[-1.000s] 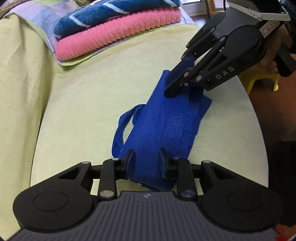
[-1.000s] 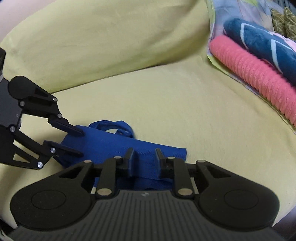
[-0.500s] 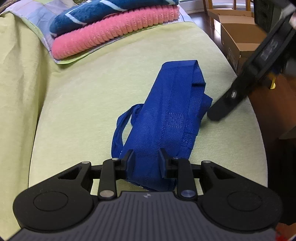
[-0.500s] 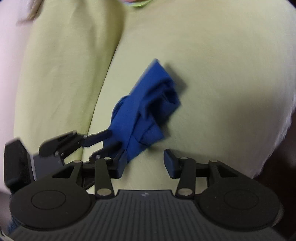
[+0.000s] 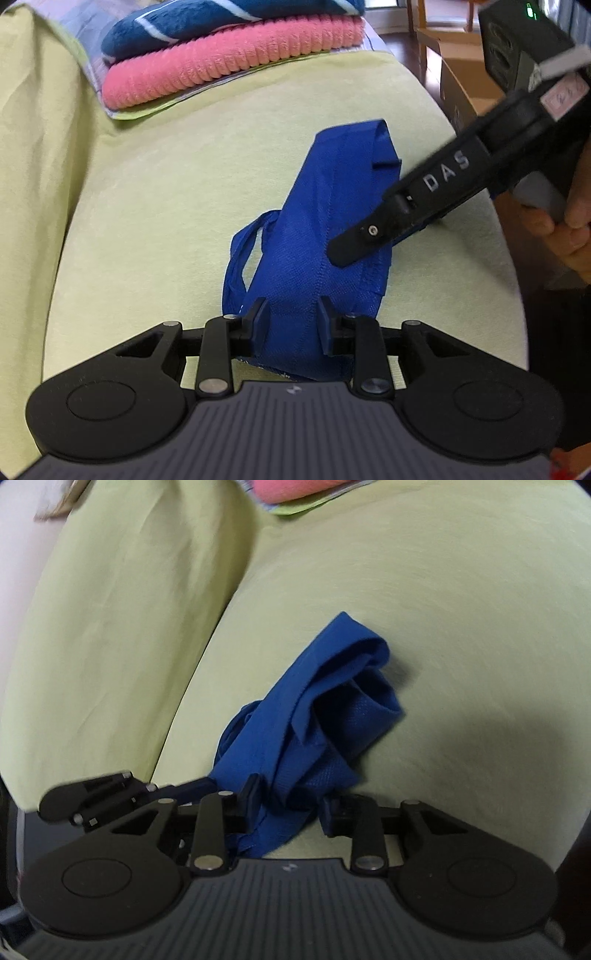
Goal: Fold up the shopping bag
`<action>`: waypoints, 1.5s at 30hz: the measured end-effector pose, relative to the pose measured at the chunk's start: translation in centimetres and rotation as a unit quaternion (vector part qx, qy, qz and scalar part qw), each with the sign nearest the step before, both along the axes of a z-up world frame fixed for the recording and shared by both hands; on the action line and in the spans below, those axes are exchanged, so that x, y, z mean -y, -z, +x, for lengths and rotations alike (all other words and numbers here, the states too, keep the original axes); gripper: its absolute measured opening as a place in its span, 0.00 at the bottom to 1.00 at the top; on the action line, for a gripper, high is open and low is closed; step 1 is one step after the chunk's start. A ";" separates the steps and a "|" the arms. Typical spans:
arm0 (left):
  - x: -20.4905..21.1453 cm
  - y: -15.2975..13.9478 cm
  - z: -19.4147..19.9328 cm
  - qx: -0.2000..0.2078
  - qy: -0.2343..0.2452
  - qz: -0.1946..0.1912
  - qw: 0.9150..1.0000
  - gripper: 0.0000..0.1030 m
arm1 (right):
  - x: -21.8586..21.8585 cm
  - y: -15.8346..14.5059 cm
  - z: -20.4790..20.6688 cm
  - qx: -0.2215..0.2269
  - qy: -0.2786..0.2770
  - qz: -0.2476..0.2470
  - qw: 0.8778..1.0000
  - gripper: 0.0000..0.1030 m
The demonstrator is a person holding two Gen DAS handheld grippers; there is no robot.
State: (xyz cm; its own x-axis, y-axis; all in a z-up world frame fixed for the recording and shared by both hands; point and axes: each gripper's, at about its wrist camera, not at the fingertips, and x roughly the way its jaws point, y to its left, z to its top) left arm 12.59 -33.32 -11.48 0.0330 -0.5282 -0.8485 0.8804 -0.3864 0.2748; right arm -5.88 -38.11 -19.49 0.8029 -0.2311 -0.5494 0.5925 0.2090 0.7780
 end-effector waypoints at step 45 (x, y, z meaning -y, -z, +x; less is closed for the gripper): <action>-1.1 1.9 -5.4 0.105 0.187 0.019 0.976 0.31 | 2.3 -0.1 -0.6 0.004 -0.028 0.092 0.995 0.25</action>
